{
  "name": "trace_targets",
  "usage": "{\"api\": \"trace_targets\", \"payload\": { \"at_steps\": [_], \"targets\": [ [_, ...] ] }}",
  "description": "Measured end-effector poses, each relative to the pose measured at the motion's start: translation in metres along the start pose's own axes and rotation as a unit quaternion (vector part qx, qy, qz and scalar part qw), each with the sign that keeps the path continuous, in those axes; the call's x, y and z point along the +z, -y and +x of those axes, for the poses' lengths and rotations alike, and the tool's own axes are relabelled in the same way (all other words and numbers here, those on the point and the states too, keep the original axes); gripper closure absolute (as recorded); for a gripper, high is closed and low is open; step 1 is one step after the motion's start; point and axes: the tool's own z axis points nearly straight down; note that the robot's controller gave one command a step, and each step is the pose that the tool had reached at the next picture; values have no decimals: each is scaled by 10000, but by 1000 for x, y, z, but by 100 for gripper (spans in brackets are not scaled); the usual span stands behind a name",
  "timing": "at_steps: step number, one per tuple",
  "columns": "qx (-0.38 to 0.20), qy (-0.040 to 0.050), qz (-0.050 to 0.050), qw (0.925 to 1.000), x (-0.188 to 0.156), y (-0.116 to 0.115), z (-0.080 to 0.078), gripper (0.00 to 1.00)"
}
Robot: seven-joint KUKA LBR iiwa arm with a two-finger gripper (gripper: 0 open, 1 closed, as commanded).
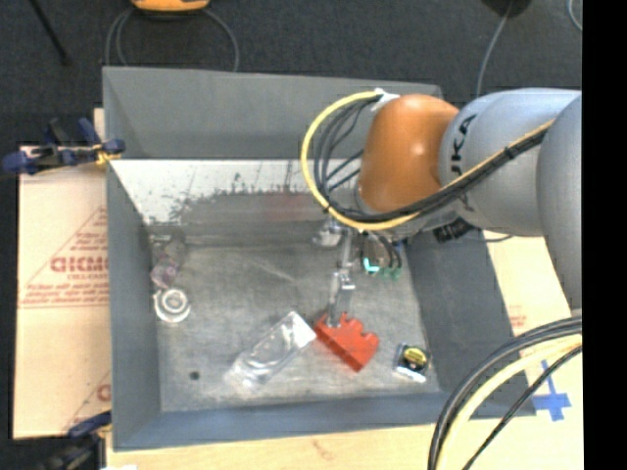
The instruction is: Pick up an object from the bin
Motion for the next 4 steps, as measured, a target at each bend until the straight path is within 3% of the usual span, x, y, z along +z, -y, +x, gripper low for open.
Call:
{"api": "trace_targets", "payload": {
  "at_steps": [1, 2, 3, 4],
  "targets": [
    [47, 74, -6, 10000, 53, 5, 86, 0],
    [209, 69, 3, 9998, 52, 53, 77, 0],
    [197, 105, 2, 9998, 50, 51, 74, 100],
    [-804, 76, 17, 9967, -93, 74, 70, 100]
  ]
}}
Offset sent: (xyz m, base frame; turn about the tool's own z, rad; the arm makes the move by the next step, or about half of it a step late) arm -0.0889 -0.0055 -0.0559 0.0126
